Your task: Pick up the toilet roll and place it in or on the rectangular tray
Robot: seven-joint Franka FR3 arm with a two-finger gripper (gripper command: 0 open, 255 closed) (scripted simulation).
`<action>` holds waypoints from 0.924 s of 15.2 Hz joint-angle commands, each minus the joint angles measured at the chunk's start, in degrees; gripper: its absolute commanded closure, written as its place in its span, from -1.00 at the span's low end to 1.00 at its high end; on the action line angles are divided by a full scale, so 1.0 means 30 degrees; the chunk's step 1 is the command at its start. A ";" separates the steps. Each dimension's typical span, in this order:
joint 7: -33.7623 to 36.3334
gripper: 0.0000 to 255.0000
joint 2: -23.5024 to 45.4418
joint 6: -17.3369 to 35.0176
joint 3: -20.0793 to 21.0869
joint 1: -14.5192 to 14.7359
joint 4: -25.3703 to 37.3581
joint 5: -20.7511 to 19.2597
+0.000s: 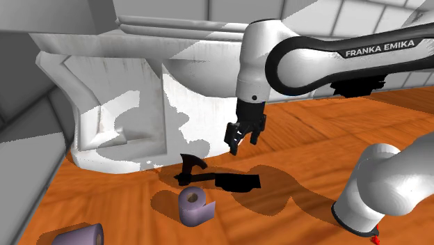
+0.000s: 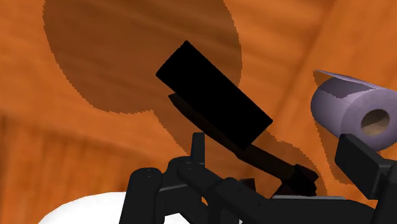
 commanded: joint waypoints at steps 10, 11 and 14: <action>0.4685 -1.00 0.6738 0.4467 0.4756 0.0046 0.2081 -0.1695; 0.5269 -1.00 0.7533 0.4803 0.5151 0.0031 0.2416 -0.2174; 0.7228 -1.00 1.0109 0.5645 0.6120 0.0166 0.3566 -0.4014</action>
